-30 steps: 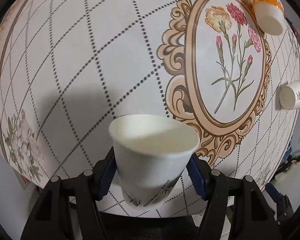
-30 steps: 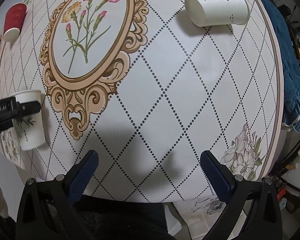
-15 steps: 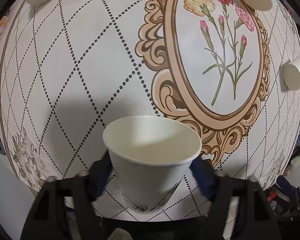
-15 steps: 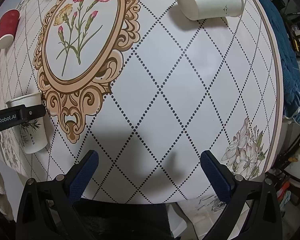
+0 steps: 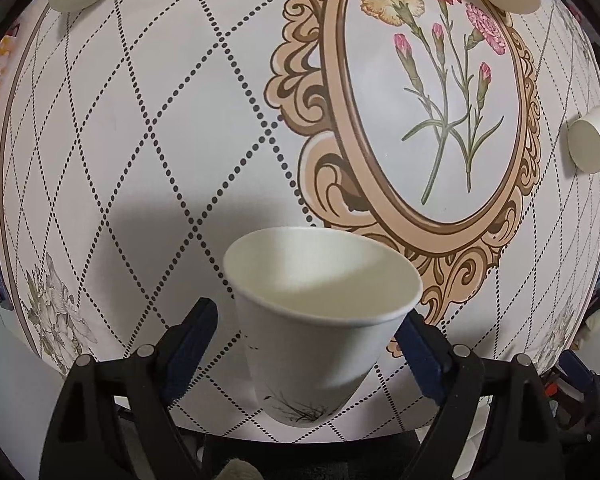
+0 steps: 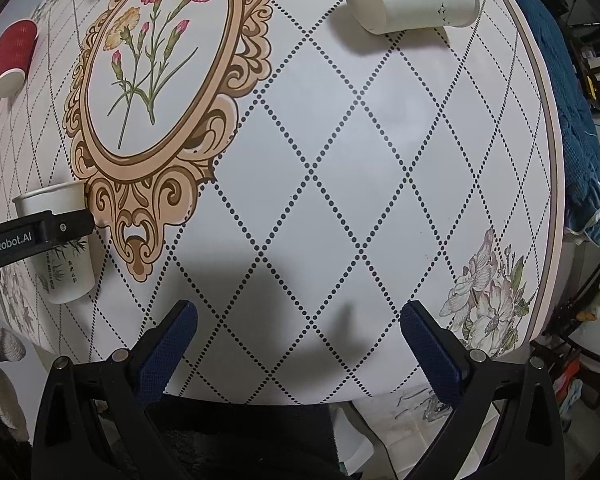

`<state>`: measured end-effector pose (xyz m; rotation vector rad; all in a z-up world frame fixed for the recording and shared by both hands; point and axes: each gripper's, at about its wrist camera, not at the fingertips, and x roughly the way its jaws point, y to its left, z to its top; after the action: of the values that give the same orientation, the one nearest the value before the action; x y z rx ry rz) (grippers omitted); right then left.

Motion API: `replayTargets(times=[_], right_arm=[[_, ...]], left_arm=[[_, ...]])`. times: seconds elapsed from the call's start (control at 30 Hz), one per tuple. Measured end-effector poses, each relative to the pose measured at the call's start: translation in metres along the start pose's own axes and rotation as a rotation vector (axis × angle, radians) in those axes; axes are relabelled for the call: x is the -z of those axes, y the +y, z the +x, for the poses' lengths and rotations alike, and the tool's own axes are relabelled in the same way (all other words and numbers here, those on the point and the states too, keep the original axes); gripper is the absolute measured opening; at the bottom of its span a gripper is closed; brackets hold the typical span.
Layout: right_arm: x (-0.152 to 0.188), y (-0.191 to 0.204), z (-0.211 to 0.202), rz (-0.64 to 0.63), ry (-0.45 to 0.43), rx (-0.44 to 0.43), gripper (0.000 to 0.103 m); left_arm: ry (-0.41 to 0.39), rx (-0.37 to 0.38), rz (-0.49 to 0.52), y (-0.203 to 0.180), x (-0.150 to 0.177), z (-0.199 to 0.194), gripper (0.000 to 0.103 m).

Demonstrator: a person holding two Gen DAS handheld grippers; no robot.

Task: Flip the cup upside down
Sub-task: 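Lift the white paper cup with the left gripper above the table, then bring the cup toward the right gripper while the right gripper grasps its base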

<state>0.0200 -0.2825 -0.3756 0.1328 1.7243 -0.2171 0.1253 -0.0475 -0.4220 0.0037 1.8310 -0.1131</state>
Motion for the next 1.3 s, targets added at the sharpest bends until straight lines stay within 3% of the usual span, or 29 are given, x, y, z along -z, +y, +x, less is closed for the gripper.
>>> replayTargets(times=[0.87,1.1,1.3], right_arm=[[-0.007,0.02,-0.014,-0.013,-0.021,-0.007,0.103],[-0.005,0.019,-0.028,-0.015,-0.04,-0.029,0.103],[0.005,0.025,-0.062,-0.04,-0.09,-0.08,0.103]], left_arm=[[-0.035,-0.027,0.019,-0.022,0.013,-0.027,0.088],[-0.139,-0.051,0.036,-0.026,0.034,-0.075,0.088],[-0.233,-0.093,0.033,-0.017,0.072,-0.125,0.088]])
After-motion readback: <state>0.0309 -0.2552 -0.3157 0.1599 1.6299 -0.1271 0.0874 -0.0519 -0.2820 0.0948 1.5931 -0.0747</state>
